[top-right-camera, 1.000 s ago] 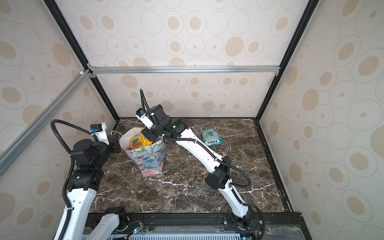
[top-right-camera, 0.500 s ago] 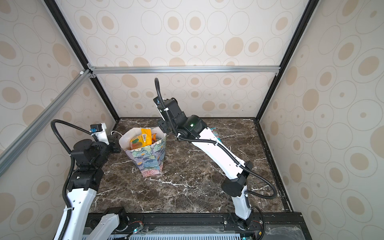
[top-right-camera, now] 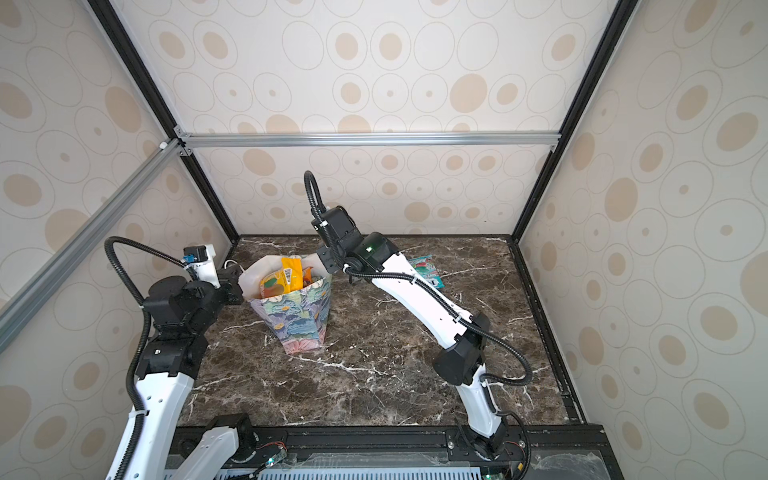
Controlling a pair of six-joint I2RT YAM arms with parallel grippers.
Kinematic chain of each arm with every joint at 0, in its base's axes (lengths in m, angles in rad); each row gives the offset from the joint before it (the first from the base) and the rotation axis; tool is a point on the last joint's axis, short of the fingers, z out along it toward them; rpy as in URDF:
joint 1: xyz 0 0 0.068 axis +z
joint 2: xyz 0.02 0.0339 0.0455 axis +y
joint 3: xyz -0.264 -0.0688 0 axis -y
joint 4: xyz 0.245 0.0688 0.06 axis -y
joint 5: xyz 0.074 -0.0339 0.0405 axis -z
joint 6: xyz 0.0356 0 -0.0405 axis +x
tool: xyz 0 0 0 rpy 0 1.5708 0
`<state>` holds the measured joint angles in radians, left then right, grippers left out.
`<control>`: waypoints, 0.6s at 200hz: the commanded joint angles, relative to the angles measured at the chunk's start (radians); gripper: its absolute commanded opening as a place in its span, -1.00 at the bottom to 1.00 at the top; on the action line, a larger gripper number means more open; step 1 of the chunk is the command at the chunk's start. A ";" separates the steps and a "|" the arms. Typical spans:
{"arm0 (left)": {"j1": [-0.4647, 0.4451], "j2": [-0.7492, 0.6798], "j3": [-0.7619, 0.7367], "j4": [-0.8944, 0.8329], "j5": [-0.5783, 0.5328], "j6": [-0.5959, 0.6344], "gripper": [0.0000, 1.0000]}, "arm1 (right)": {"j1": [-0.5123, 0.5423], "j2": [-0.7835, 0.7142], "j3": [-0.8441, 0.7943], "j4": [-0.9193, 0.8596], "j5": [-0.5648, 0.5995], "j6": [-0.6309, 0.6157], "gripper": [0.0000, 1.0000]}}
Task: Place the snacks into the paper bag
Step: 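Raise the open right gripper out of the bag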
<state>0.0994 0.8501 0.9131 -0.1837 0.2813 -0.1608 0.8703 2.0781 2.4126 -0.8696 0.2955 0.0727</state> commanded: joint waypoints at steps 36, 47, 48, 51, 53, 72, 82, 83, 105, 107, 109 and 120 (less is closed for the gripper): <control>0.003 0.131 0.350 0.152 0.219 -0.178 -1.00 | -0.048 -0.045 0.241 0.100 -0.187 -0.091 -1.00; 0.005 0.145 0.378 0.099 0.181 -0.153 -1.00 | -0.052 -0.141 0.049 0.186 -0.151 -0.112 -1.00; 0.004 0.147 0.378 0.094 0.173 -0.149 -1.00 | -0.053 -0.150 0.031 0.194 -0.148 -0.114 -1.00; 0.003 0.152 0.377 0.079 0.164 -0.141 -1.00 | -0.056 -0.177 -0.022 0.218 -0.144 -0.119 -1.00; 0.003 0.155 0.374 0.071 0.163 -0.138 -1.00 | -0.058 -0.193 -0.059 0.232 -0.143 -0.121 -1.00; 0.002 0.142 0.240 0.078 0.183 -0.157 -1.00 | -0.099 -0.310 -0.339 0.308 -0.179 -0.094 -1.00; -0.001 0.112 0.142 0.115 0.222 -0.187 -1.00 | -0.116 -0.356 -0.429 0.323 -0.187 -0.075 -1.00; -0.002 0.110 0.133 0.117 0.223 -0.188 -1.00 | -0.117 -0.359 -0.436 0.325 -0.185 -0.074 -1.00; -0.011 0.044 0.008 0.088 0.180 -0.202 -1.00 | -0.125 -0.410 -0.492 0.278 -0.162 -0.089 -0.95; -0.012 0.040 0.003 0.078 0.167 -0.201 -1.00 | -0.125 -0.411 -0.489 0.268 -0.160 -0.090 -0.90; -0.011 0.037 -0.001 0.071 0.159 -0.201 -1.00 | -0.127 -0.413 -0.485 0.256 -0.157 -0.091 -0.86; -0.012 0.028 -0.017 0.012 0.134 -0.195 -1.00 | -0.130 -0.405 -0.451 0.186 -0.146 -0.096 -0.63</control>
<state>0.0921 0.9291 0.9119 -0.1711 0.4591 -0.3309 0.7563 1.7164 1.9205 -0.6952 0.1120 -0.0032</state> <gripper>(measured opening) 0.047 0.114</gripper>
